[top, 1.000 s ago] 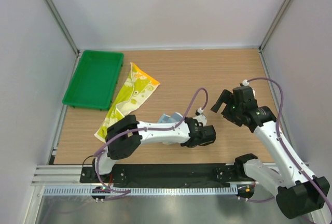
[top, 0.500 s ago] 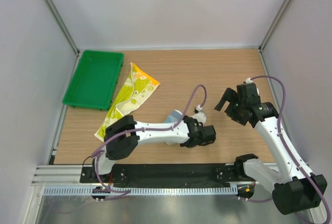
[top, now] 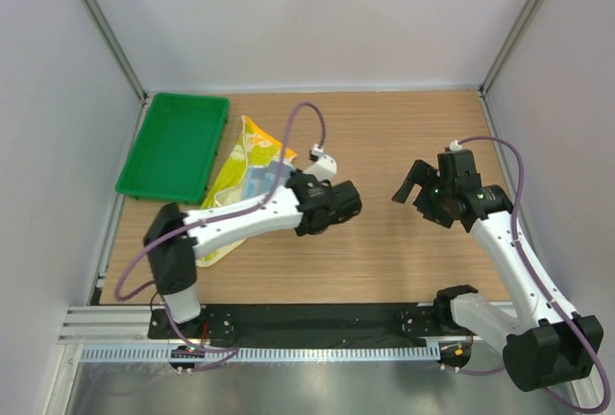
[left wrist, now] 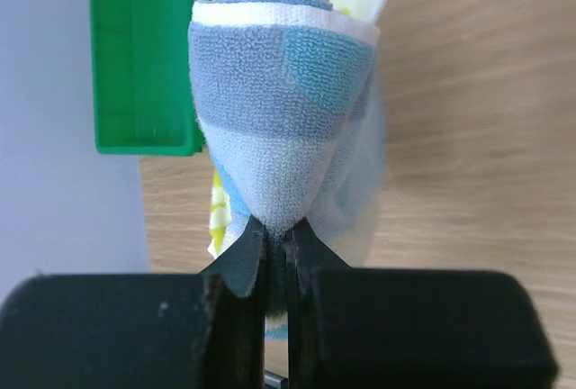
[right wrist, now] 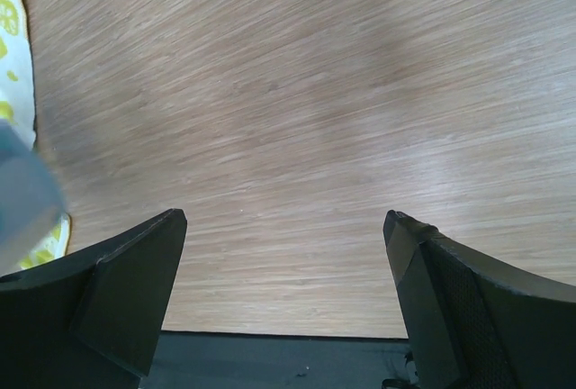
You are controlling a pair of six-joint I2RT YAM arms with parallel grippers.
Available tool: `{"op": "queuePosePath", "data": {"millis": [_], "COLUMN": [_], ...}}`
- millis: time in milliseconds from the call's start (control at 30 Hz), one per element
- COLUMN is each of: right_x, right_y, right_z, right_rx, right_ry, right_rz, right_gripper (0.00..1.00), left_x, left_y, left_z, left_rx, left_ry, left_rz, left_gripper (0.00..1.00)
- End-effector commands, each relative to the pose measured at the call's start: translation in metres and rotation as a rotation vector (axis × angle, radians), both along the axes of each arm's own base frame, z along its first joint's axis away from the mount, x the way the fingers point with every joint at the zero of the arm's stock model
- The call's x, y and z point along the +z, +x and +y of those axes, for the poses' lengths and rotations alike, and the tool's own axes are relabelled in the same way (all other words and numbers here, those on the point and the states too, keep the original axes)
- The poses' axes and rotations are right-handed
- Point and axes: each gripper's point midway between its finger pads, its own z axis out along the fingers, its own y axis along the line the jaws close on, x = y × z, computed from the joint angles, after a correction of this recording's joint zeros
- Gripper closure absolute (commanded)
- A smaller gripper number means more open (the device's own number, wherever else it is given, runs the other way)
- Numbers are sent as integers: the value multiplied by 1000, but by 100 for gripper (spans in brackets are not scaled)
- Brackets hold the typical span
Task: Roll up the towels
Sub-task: Roll the towel
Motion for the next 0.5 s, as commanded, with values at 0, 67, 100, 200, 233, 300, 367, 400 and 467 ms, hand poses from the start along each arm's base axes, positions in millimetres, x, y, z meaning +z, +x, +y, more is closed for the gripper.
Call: {"op": "queuePosePath", "data": {"millis": [0,67,100,200,233,300,367,400,467], "right_x": [9,6,3,0,0,2,6,5,7], "right_y": [3,1,-1,-4,-4,-4,-1,-1,1], "right_z": [-3,-7,-8,-17,-19,-25,-28,-28,-24], "right_rx": [15,5,3,-14,-16,-32,-36,-37,-16], "right_ry": [-3,-12,-17,-40,-46,-60,-73,-75,-63], "right_rz": [-53,-47,-37,-25,-26,-23,-32,-27,-23], "right_gripper": [1,0,1,0,0,0,0,0,0], "left_x": [-66,-93,-120,-153,-156,-165,-172,-174,-180], "left_y": [-23,-34,-46,-72,-78,-94,-109,-116,-124], "left_z": [-42,-61,-74,-107,-118,-137,-152,-166,-176], "left_rx": [-50,-74,-109,-171,-192,-234,-263,-295,-318], "left_ry": [103,140,196,183,161,98,34,-20,-65], "left_rz": [68,103,135,206,217,267,331,357,401], "left_gripper": [100,100,100,100,100,100,100,100,100]}}
